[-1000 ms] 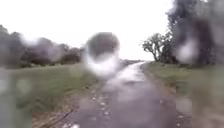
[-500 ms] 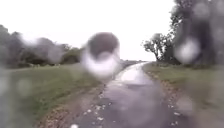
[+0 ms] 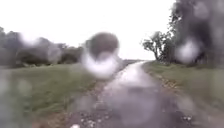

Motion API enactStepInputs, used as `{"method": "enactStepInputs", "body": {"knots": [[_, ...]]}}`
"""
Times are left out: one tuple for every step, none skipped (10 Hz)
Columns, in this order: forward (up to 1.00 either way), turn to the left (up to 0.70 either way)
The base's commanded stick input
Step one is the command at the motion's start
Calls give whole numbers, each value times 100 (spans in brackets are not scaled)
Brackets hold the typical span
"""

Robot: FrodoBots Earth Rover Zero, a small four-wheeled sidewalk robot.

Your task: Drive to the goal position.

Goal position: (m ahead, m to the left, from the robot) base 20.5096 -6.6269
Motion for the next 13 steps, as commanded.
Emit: {"method": "enactStepInputs", "body": {"knots": [[85, -34], [85, -34], [85, -24], [85, -10], [85, 0], [85, 0], [85, 0], [85, 0], [85, 0], [85, 0], [85, 0], [85, 0], [85, 0]]}}
